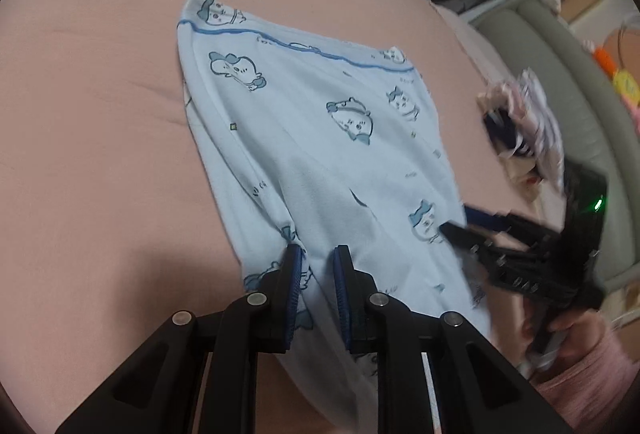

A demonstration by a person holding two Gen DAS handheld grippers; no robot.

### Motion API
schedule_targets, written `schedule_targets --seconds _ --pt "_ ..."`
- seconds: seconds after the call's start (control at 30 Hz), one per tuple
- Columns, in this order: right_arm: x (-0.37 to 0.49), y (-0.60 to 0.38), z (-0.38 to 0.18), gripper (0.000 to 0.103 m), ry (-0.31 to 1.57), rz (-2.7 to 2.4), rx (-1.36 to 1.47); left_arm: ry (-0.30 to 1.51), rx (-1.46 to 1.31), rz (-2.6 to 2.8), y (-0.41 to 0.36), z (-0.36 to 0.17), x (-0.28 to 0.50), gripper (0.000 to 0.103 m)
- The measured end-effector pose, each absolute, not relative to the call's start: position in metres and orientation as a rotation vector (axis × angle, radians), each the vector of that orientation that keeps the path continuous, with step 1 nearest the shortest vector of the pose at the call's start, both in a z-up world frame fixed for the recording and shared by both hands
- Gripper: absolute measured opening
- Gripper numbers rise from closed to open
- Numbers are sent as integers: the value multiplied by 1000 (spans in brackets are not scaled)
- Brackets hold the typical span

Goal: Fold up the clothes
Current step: 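Lay the folded shorts flat and release with both tools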

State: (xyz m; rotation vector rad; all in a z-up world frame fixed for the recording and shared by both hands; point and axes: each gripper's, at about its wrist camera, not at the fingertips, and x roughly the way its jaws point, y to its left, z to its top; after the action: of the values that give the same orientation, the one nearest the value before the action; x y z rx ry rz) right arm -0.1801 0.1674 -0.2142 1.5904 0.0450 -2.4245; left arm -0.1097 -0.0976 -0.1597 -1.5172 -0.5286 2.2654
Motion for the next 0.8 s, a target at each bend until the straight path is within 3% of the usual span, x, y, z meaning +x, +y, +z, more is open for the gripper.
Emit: schedule_targets --seconds 0.5,0.6,0.7,0.8 --pt "-184 166 -213 53 56 -2443 1586 -428 -1498 2420 -122 -135 -94 5" --pt "-189 159 -209 53 37 -2435 1547 -243 -1577 2386 -96 -151 -114 5" --pt "-195 147 -220 54 214 -2414 1585 0 -1603 2389 -81 -154 -117 9" --pt "-190 166 -218 63 257 -2453 1613 177 -1691 2483 -99 -152 -110 9"
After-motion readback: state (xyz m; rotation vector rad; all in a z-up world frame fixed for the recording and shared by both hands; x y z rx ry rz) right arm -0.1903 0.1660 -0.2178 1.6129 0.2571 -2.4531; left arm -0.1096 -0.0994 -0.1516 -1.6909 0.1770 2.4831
